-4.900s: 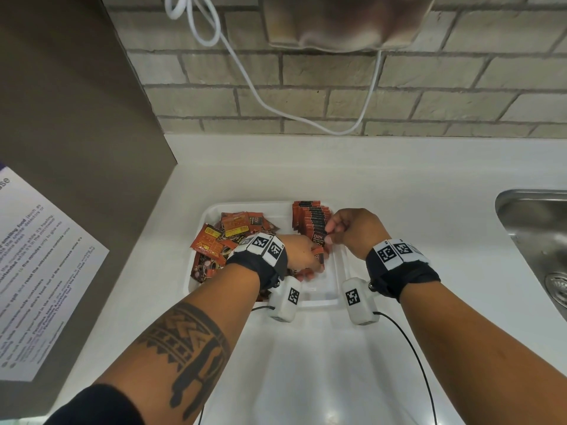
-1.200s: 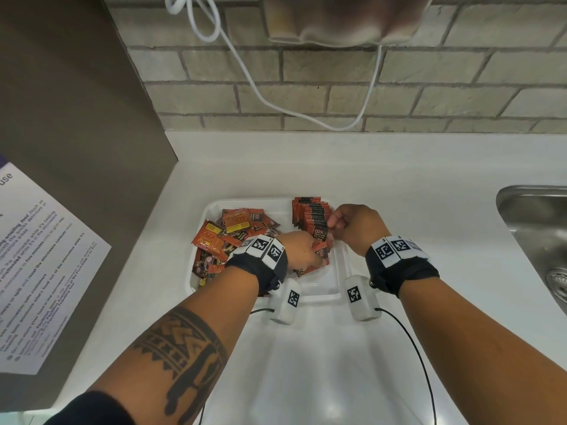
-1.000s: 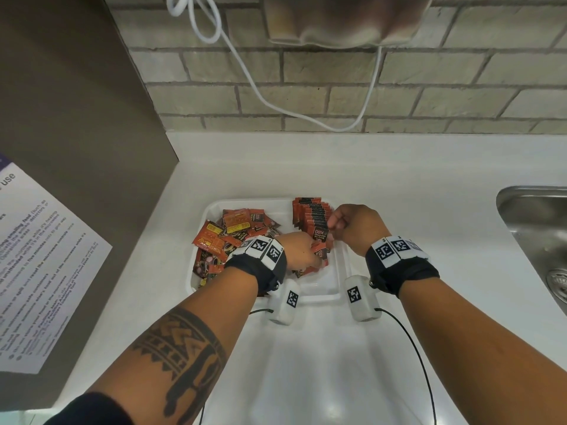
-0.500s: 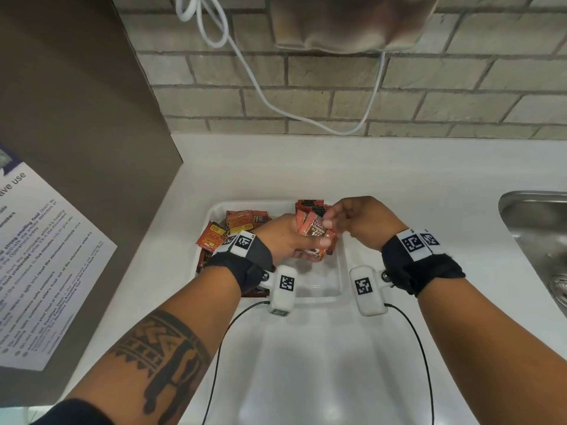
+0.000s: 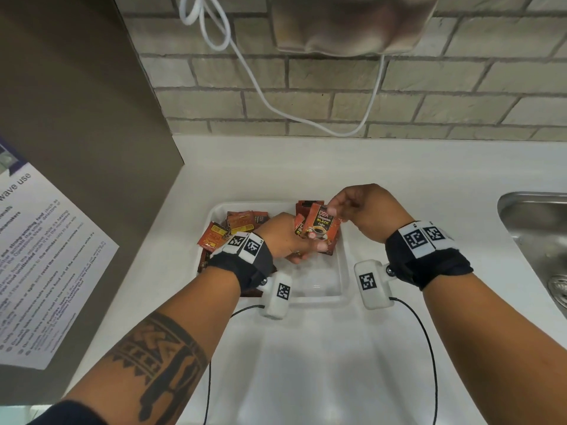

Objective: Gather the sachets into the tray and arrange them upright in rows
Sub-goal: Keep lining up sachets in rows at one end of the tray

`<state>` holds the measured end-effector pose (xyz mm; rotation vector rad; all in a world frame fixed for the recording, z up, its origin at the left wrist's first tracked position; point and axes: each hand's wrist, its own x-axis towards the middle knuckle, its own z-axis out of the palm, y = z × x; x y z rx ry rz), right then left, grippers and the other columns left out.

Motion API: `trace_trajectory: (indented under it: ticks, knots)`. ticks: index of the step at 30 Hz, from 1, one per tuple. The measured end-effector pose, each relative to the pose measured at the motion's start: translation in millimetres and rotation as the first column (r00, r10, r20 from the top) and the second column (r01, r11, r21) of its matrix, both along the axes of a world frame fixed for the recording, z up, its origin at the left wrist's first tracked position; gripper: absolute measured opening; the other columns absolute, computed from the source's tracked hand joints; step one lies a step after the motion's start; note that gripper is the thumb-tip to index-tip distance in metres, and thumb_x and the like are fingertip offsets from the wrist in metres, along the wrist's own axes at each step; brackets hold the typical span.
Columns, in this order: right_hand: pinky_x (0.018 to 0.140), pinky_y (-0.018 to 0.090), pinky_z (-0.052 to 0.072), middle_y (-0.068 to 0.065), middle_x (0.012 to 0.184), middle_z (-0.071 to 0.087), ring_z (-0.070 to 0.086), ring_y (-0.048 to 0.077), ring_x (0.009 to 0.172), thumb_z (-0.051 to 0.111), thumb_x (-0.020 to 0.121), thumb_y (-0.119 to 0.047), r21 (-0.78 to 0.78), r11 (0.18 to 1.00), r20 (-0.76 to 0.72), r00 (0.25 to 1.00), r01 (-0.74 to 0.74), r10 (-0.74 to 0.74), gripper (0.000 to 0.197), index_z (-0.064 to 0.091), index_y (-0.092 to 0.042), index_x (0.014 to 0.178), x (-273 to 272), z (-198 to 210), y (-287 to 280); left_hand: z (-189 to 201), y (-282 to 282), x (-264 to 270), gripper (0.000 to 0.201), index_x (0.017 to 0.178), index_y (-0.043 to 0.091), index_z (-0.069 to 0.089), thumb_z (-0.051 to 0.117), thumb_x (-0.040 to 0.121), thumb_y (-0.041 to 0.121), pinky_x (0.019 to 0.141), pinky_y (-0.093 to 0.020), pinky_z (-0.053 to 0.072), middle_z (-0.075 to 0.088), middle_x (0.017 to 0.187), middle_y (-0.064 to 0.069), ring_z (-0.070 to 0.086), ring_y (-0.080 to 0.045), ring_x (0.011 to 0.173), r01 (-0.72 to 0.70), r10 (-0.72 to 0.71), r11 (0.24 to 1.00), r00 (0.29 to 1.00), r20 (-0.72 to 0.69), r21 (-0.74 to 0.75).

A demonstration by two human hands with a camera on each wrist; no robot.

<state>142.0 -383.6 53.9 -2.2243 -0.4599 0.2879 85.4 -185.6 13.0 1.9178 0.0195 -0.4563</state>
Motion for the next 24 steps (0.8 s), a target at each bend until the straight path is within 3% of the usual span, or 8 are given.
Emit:
trace_trajectory:
  ticks: [2, 4, 6, 9, 13, 15, 19, 24]
  knots:
    - [0.076, 0.026, 0.05, -0.004, 0.085, 0.073, 0.067, 0.013, 0.084, 0.071, 0.09, -0.023, -0.05, 0.999, 0.028, 1.0, 0.004, -0.002, 0.011, 0.071, -0.03, 0.081, 1, 0, -4, 2, 8, 2, 0.028, 0.082, 0.017, 0.071, 0.077, 0.085, 0.044, 0.067, -0.033, 0.059, 0.07, 0.07, -0.006, 0.065, -0.017, 0.061, 0.065, -0.054, 0.969, 0.997, -0.052, 0.238]
    - [0.074, 0.02, 0.048, -0.008, 0.085, 0.072, 0.066, 0.011, 0.085, 0.07, 0.09, -0.022, -0.096, 0.995, 0.033, 0.999, 0.007, -0.004, 0.012, 0.072, -0.03, 0.08, 0, -2, -7, 5, 13, 4, 0.04, 0.073, 0.014, 0.068, 0.069, 0.089, 0.051, 0.061, -0.03, 0.055, 0.067, 0.06, 0.001, 0.061, -0.014, 0.051, 0.128, -0.078, 0.891, 0.988, -0.13, 0.436]
    - [0.07, 0.013, 0.043, -0.014, 0.082, 0.067, 0.061, 0.002, 0.081, 0.069, 0.09, -0.022, -0.167, 0.986, 0.057, 0.998, 0.005, 0.005, 0.008, 0.073, -0.026, 0.083, -1, -7, -6, 7, 13, 5, 0.038, 0.081, 0.012, 0.072, 0.068, 0.09, 0.048, 0.055, -0.025, 0.05, 0.069, 0.065, 0.001, 0.059, -0.013, 0.05, 0.167, -0.074, 0.849, 0.977, -0.199, 0.502]
    - [0.063, 0.015, 0.035, -0.019, 0.079, 0.054, 0.051, -0.003, 0.075, 0.07, 0.089, -0.025, -0.243, 0.97, 0.102, 0.994, 0.0, 0.026, 0.009, 0.075, -0.018, 0.089, -4, -17, -1, 7, 3, 5, 0.036, 0.092, 0.012, 0.075, 0.067, 0.091, 0.047, 0.052, -0.021, 0.049, 0.07, 0.069, 0.003, 0.06, -0.011, 0.051, 0.259, -0.148, 0.797, 0.959, -0.24, 0.545]
    - [0.064, 0.014, 0.04, -0.004, 0.087, 0.065, 0.061, 0.011, 0.083, 0.07, 0.086, -0.027, -0.277, 0.961, 0.091, 0.995, -0.012, 0.039, 0.006, 0.076, -0.028, 0.085, -3, -32, 7, -7, -20, 6, 0.039, 0.107, 0.011, 0.073, 0.065, 0.093, 0.047, 0.058, -0.023, 0.053, 0.075, 0.08, 0.0, 0.062, -0.011, 0.056, 0.366, -0.253, 0.765, 0.927, -0.275, 0.53]
    - [0.063, 0.012, 0.04, -0.004, 0.089, 0.069, 0.062, 0.013, 0.085, 0.069, 0.086, -0.025, -0.301, 0.953, 0.077, 0.996, -0.019, 0.044, 0.008, 0.077, -0.027, 0.085, -3, -37, 10, -15, -27, 8, 0.04, 0.112, 0.012, 0.072, 0.065, 0.093, 0.046, 0.062, -0.024, 0.055, 0.077, 0.087, -0.002, 0.063, -0.013, 0.061, 0.386, -0.267, 0.761, 0.919, -0.29, 0.521]
    - [0.063, 0.011, 0.037, -0.006, 0.088, 0.064, 0.061, 0.013, 0.086, 0.07, 0.086, -0.024, -0.324, 0.946, 0.061, 0.998, -0.007, 0.029, 0.007, 0.077, -0.023, 0.087, -2, -42, 11, -21, -34, 15, 0.032, 0.096, 0.01, 0.07, 0.064, 0.095, 0.041, 0.056, -0.022, 0.05, 0.069, 0.07, 0.003, 0.058, -0.011, 0.053, 0.379, -0.254, 0.779, 0.919, -0.301, 0.499]
    - [0.057, 0.013, 0.036, -0.007, 0.08, 0.068, 0.063, 0.012, 0.081, 0.069, 0.086, -0.02, -0.317, 0.948, 0.021, 1.0, -0.004, 0.011, 0.007, 0.075, -0.023, 0.084, -2, -43, 11, -22, -34, 20, 0.034, 0.098, 0.008, 0.07, 0.064, 0.095, 0.04, 0.056, -0.023, 0.05, 0.069, 0.071, 0.002, 0.058, -0.012, 0.053, 0.366, -0.233, 0.794, 0.92, -0.314, 0.485]
